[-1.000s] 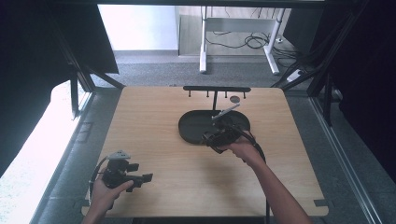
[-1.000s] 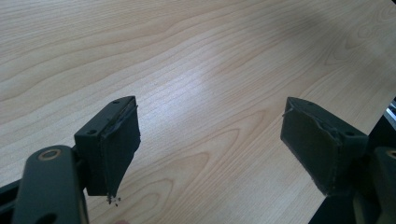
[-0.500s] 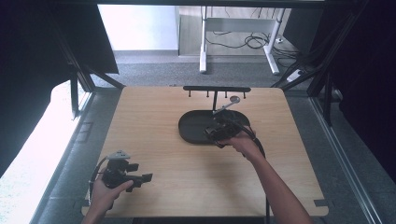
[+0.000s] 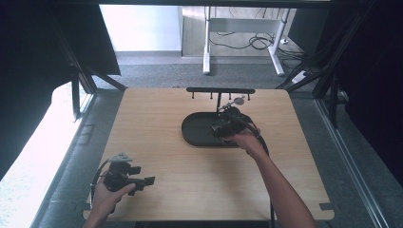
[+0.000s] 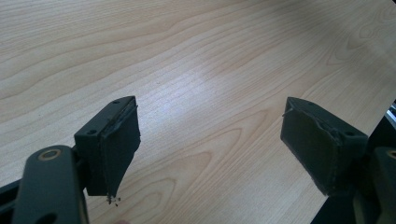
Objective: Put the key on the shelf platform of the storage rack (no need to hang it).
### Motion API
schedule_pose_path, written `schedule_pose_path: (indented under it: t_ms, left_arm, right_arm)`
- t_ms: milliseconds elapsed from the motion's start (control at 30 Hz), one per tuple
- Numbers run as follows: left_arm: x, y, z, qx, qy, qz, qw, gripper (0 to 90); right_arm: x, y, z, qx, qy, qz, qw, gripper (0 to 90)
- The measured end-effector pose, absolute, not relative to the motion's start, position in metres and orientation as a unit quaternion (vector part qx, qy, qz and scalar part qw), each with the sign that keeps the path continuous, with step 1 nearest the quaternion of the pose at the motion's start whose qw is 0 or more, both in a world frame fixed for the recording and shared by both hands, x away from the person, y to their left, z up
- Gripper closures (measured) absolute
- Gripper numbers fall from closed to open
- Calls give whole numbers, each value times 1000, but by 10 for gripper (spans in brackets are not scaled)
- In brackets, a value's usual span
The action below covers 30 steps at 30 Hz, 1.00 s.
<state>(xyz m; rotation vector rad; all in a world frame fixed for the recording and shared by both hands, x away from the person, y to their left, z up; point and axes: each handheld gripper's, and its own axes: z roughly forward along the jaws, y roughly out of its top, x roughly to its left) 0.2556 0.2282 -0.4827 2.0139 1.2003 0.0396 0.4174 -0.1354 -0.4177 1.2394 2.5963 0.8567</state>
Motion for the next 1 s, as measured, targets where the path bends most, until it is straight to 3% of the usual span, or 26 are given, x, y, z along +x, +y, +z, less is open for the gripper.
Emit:
schedule_pose_path:
  t_ms: [1000]
  left_arm:
    - [256,230,-482,791,471,15,390,200]
  right_arm:
    - [460,-124,-433,448,856,245,82,494]
